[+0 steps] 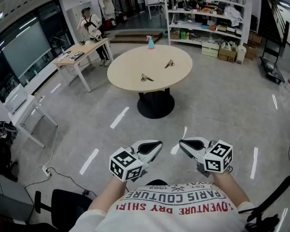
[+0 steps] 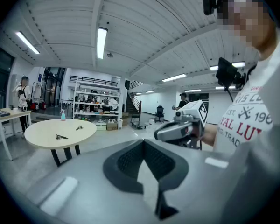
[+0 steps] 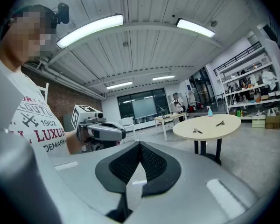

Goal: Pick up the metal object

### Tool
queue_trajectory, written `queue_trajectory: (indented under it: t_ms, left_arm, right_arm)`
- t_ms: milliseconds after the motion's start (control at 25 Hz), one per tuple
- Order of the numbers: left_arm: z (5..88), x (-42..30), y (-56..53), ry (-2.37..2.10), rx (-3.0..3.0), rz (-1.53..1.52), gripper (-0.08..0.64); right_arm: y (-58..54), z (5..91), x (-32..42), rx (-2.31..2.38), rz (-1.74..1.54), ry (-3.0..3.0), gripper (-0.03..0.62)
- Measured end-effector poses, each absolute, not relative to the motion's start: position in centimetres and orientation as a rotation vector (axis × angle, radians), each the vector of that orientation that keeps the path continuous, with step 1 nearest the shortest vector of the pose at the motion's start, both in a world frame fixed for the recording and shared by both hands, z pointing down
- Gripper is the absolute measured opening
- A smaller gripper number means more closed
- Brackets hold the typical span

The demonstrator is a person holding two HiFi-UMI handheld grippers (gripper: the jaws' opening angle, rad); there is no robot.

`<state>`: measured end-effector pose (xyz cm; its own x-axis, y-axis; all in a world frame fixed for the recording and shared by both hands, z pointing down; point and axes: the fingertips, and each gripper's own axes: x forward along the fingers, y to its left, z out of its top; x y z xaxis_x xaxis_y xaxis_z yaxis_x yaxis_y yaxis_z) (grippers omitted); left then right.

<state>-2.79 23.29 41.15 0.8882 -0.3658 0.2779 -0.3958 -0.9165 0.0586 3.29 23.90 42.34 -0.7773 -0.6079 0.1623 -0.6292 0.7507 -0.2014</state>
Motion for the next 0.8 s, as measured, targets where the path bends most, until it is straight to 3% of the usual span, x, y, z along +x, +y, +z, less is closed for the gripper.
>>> queue_trajectory:
  t_ms: [440, 800]
  left_arm:
    - [43.9, -4.1, 10.9, -0.612, 2.897, 0.367, 0.002]
    - [43.8, -5.9, -12.1, -0.649, 2.863, 0.367, 0.003]
  right_arm:
    - [11.9, 45.2, 2.5, 1.013, 0.422, -2.832, 0.000]
    - [-10.8, 45.0, 1.7, 1.021, 0.480, -2.807, 0.000]
